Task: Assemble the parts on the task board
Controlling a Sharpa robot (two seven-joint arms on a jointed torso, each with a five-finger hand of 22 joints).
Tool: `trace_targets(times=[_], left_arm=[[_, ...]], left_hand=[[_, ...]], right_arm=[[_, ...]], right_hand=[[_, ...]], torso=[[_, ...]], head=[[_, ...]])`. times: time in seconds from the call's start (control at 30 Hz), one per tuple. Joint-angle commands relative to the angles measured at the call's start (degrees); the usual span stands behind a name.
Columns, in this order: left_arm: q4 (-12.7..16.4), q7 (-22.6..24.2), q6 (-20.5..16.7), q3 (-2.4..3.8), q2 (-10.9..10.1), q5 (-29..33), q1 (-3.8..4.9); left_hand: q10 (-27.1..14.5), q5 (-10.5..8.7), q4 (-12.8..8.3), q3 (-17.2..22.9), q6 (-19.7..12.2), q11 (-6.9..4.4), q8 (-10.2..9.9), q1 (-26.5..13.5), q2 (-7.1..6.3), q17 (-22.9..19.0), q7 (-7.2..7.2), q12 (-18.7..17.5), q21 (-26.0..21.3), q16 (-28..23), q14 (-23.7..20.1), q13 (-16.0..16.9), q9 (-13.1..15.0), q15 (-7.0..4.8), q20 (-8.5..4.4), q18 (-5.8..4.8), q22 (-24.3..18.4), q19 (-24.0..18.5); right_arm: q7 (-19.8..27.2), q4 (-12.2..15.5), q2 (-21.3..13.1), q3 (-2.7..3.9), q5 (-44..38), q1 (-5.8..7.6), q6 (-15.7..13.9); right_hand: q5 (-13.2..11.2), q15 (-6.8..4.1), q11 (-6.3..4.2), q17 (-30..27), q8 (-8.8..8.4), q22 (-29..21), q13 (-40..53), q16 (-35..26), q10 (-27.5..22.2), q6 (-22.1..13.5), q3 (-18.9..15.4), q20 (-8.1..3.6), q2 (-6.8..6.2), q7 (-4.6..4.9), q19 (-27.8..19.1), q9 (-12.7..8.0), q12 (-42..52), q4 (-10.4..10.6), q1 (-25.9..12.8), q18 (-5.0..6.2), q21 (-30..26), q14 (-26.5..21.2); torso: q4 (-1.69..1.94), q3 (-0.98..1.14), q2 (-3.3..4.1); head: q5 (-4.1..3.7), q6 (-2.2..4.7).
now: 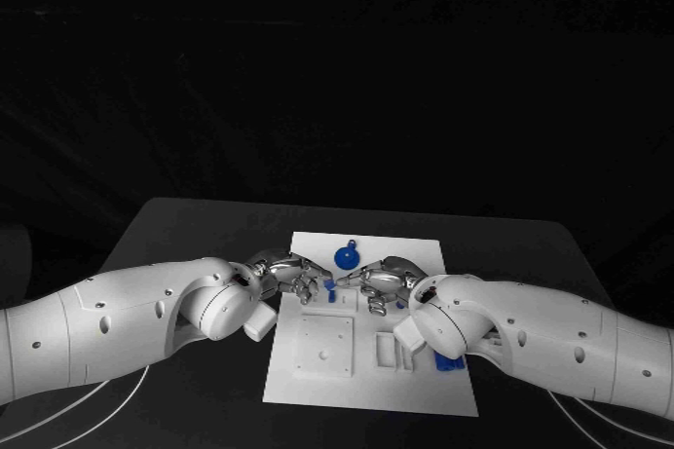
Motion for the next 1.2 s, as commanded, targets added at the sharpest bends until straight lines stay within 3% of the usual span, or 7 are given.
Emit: trace_targets(times=[0.03, 0.8, 1.2], left_arm=[[0.2, 0.9, -0.1, 0.07, 0.2, 0.6, 0.05], [0.7, 1.0, 0.2, 0.11, 0.4, 0.9, 0.05], [0.6, 1.1, 0.2, 0.11, 0.5, 0.9, 0.05]], left_hand=[[-0.1, 0.22, 0.0, 0.3, 1.2, -0.38, 0.2, 0.0, 0.37, 0.1, -0.98, -0.2, 0.3, 0.2, 0.0, 0.1, 0.8, -0.44, -4.15, -0.82, 1.2, 0.4], [0.0, 0.23, -0.1, 0.4, 1.2, -0.39, 0.2, -0.1, 0.38, 0.1, -0.99, -0.2, 0.3, 0.2, 0.1, 0.1, 0.8, -0.47, -4.18, -0.81, 1.2, 0.5], [0.0, 0.23, -0.1, 0.5, 1.2, -0.39, 0.3, -0.1, 0.39, 0.1, -0.99, -0.2, 0.4, 0.2, 0.1, 0.1, 0.9, -0.49, -4.2, -0.81, 1.2, 0.5]], right_arm=[[1.9, -0.1, 0.2, -0.01, 1.5, -0.06, 1.4], [1.8, -0.5, 1.1, -0.05, 1.7, -0.08, 2.9], [1.4, -0.5, 1.2, -0.06, 1.5, -0.12, 4.2]], right_hand=[[0.3, 0.5, -0.01, 0.1, -0.24, 0.9, -0.1, -0.2, -0.5, -2.6, -0.3, 0.01, 0.78, 2.08, -0.4, -0.1, 0.1, -0.3, 0.3, 6.21, -0.3, 0.0], [0.3, 0.66, 0.14, 0.2, -0.26, 1.0, -0.2, -0.2, -0.8, -2.7, -0.6, 0.15, 1.68, 2.23, -0.7, -0.3, 0.1, -1.5, 1.1, 6.21, -0.3, -0.2], [0.0, 0.17, -0.39, 0.3, 0.9, 1.0, -0.1, -0.2, -0.6, -0.6, 1.1, 0.43, 3.59, 1.66, -0.9, -0.1, 0.5, -3.1, 3.0, 6.21, -0.2, -0.3]], torso=[[-0.04, -0.01, -0.02], [0.0, -0.03, -0.01], [-0.03, 0.01, -0.02]], head=[[-0.02, 0.04], [0.0, 0.02], [0.04, 0.0]])
